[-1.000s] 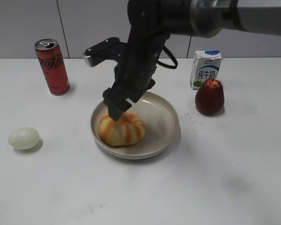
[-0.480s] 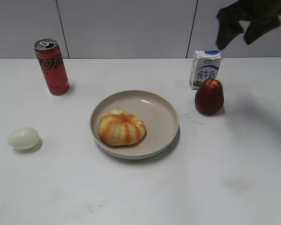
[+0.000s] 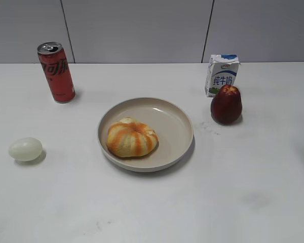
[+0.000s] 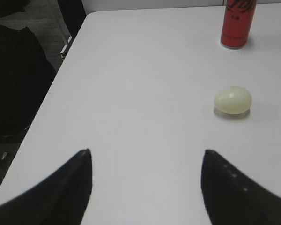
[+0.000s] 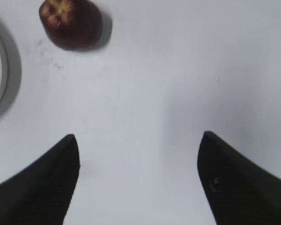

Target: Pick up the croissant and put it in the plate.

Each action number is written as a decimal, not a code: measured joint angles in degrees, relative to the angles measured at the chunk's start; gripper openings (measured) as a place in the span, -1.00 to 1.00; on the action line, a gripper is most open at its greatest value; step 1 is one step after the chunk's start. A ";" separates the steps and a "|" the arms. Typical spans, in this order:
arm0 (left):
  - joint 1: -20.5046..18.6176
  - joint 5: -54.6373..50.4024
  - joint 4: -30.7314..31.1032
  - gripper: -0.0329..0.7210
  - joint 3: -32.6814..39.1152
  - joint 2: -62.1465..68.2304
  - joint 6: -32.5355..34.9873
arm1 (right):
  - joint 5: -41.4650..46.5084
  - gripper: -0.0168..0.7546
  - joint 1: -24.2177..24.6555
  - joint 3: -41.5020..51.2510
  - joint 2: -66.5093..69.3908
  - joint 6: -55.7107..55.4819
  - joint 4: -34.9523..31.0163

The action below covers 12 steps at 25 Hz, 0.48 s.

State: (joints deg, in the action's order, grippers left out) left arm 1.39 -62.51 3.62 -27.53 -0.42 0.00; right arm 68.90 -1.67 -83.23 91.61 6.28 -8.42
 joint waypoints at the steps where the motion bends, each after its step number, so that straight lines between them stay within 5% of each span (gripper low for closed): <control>1: 0.00 0.00 0.00 0.55 0.00 0.00 0.00 | 0.04 0.57 0.00 3.32 -2.82 0.06 -0.79; 12: 0.00 0.00 0.00 0.55 0.00 0.00 0.00 | -10.33 0.58 0.00 35.65 -34.35 0.38 -1.85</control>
State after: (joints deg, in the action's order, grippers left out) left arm 1.39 -62.51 3.62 -27.53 -0.42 0.00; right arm 58.57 -1.67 -47.58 57.25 6.66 -10.27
